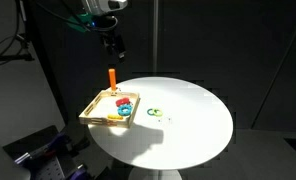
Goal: Put the dark green ring on the tray
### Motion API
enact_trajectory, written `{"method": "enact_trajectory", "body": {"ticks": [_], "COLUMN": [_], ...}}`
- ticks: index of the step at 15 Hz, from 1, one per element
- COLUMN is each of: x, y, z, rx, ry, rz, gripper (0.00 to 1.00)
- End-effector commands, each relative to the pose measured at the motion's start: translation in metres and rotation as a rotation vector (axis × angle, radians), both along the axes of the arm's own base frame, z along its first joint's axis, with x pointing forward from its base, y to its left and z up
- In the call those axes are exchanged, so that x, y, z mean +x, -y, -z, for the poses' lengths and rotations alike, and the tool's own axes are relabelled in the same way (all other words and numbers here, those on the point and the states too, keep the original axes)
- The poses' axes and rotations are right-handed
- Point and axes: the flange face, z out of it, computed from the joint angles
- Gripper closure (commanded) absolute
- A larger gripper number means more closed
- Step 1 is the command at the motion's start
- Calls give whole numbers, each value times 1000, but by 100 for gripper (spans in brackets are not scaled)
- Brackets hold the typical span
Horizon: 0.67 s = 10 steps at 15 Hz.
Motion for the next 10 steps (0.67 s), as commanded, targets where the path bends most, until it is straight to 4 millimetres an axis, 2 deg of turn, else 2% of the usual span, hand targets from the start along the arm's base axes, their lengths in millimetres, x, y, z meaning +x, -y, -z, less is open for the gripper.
{"method": "enact_trajectory", "body": {"ticks": [1,6,10], "x": [0,0,17], "y": [0,0,5], "z": [-2,-2,-2], "rx": [0,0,-9], "ry": [1,2,11], "rz": [0,0,27], "gripper": [0,0,0]}}
